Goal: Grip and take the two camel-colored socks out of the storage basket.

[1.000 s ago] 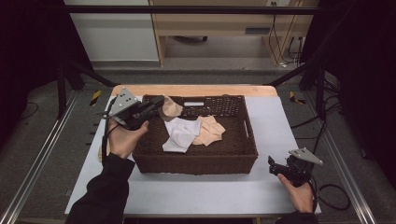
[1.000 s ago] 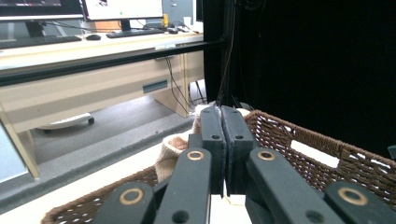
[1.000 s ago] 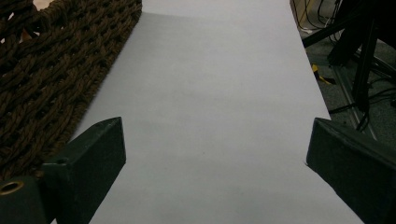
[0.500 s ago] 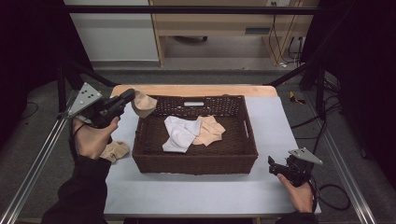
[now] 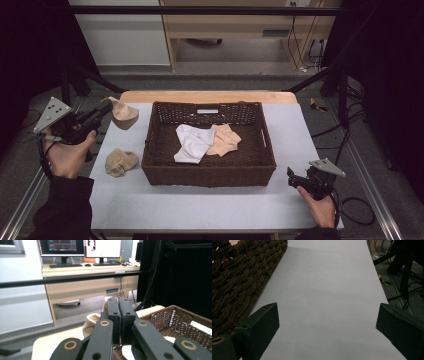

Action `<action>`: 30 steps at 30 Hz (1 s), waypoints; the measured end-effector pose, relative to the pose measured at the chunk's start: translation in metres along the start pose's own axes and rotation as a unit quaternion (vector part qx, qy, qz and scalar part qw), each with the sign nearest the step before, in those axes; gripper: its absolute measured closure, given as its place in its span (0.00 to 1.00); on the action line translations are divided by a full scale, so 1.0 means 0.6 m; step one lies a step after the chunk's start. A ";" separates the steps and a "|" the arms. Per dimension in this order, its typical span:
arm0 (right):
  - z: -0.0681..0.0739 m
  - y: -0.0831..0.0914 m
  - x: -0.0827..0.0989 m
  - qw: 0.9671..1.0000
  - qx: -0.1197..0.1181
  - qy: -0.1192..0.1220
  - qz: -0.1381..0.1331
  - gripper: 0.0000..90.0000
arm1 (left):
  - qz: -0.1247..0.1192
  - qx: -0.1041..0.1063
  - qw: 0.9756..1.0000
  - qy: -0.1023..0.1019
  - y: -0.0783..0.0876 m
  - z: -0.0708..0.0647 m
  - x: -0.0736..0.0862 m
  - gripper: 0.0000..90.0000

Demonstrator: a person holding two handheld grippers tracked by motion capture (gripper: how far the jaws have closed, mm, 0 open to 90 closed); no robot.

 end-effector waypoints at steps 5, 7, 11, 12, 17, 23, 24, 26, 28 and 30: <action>0.000 0.000 0.000 1.000 0.000 0.000 0.001 0.06 | 0.021 -0.009 1.000 0.016 -0.003 0.022 0.043 0.98; 0.000 0.000 0.000 1.000 0.001 0.000 0.000 0.06 | 0.031 -0.012 0.999 0.023 -0.007 0.029 0.061 0.98; 0.000 0.000 0.000 1.000 0.001 0.000 0.001 0.06 | 0.052 -0.016 0.998 0.029 -0.014 0.039 0.092 0.98; 0.000 0.000 0.000 1.000 0.001 0.000 0.001 0.06 | 0.058 -0.017 0.998 0.029 -0.015 0.040 0.100 0.98; 0.000 0.000 0.001 1.000 0.001 0.000 0.001 0.06 | 0.095 -0.018 0.995 0.039 -0.027 0.046 0.146 0.98; 0.000 0.000 0.001 1.000 0.001 0.001 0.001 0.06 | 0.146 -0.021 0.988 0.051 -0.037 0.050 0.200 0.98; 0.000 0.000 0.001 1.000 0.002 0.001 0.001 0.06 | 0.156 -0.021 0.986 0.052 -0.037 0.050 0.208 0.98; 0.000 0.000 0.001 1.000 0.002 0.001 0.002 0.06 | 0.172 -0.021 0.983 0.055 -0.038 0.051 0.224 0.98; 0.000 -0.001 0.001 1.000 0.002 0.005 0.001 0.06 | 0.185 -0.024 0.981 0.056 -0.038 0.052 0.236 0.98; 0.000 -0.001 0.002 1.000 0.003 0.005 0.001 0.06 | 0.197 -0.024 0.978 0.061 -0.037 0.053 0.247 0.98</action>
Point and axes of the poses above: each handheld gripper's, and its own axes: y roughly backward along the jaws, x roughly out of its underside, z roughly to its left, the point moved 3 cm from there along -y, roughly forward along the jaws, and after that the axes turned 6 degrees about z, right-handed, at the moved point
